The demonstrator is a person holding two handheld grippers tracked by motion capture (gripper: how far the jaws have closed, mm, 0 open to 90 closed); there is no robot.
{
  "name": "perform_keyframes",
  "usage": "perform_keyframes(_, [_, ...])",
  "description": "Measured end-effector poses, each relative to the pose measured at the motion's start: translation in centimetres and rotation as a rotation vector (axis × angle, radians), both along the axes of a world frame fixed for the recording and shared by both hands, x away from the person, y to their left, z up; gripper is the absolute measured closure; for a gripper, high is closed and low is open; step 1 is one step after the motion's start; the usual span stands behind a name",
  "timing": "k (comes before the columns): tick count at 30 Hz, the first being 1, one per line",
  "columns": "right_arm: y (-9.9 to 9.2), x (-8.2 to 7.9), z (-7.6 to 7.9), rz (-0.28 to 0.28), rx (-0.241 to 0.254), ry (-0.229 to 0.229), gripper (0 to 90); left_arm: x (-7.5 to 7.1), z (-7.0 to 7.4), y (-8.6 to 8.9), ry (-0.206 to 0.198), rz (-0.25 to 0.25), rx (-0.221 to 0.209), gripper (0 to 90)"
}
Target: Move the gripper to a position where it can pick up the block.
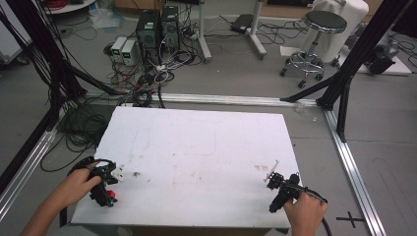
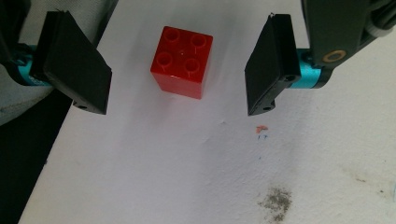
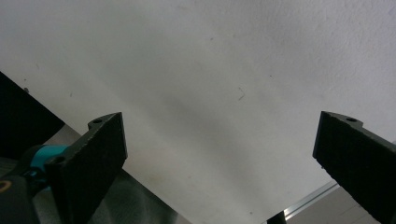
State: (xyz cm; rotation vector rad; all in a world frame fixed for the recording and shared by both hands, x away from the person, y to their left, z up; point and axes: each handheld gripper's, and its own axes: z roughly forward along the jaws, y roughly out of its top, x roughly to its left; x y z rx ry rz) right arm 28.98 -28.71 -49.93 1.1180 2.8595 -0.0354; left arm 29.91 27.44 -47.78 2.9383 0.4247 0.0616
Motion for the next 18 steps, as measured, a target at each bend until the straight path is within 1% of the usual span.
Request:
perform_keyframes(1, [0.05,0.01,0.06,0.001,-0.001,-0.001,2.0,0.07,0.13,0.13,-0.007,-0.025,0.004,23.3])
perform_keyframes(4, [0.06,0.02,0.15,-0.002,0.001,-0.001,2.0,0.15,0.17,0.28,-0.005,-0.033,0.002,23.2])
perform_keyframes(5, [0.05,0.03,0.17,-0.004,0.002,-0.001,2.0,0.19,0.16,0.35,0.0,-0.049,0.013,23.3])
perform_keyframes(6, [0.05,0.03,0.17,-0.004,0.002,-0.001,2.0,0.19,0.16,0.35,0.0,-0.049,0.013,23.3])
perform_keyframes(9, [0.03,0.01,0.12,-0.003,0.004,0.0,2.0,0.21,0.02,0.54,-0.002,-0.087,0.037,23.3])
perform_keyframes(10, [0.03,0.01,0.12,-0.003,0.004,0.0,2.0,0.21,0.02,0.54,-0.002,-0.087,0.037,23.3])
perform_keyframes(11, [0.03,0.02,0.12,0.0,0.004,0.004,2.0,0.27,0.04,0.66,0.001,-0.112,0.057,23.3])
perform_keyframes(12, [0.05,0.02,0.11,-0.001,0.002,0.003,2.0,0.27,0.04,0.66,0.001,-0.112,0.057,23.3])
perform_keyframes(13, [0.06,0.04,0.15,0.0,0.001,0.005,2.0,0.26,0.01,0.75,0.0,-0.13,0.055,23.3])
perform_keyframes(14, [0.06,0.04,0.15,0.0,0.001,0.005,2.0,0.26,0.01,0.75,0.0,-0.13,0.055,23.3])
perform_keyframes(15, [0.07,0.06,0.12,0.003,0.001,0.002,2.0,0.26,-0.08,0.81,0.0,-0.148,0.056,23.2])
perform_keyframes(16, [0.07,0.06,0.12,0.003,0.001,0.002,2.0,0.26,-0.08,0.81,0.0,-0.148,0.056,23.3])
perform_keyframes(17, [0.09,0.08,0.11,0.002,0.003,0.004,2.0,0.23,-0.29,0.9,0.008,-0.165,0.06,23.3])
perform_keyframes(18, [0.09,0.08,0.11,0.002,0.003,0.004,2.0,0.23,-0.29,0.9,0.008,-0.165,0.06,23.3])
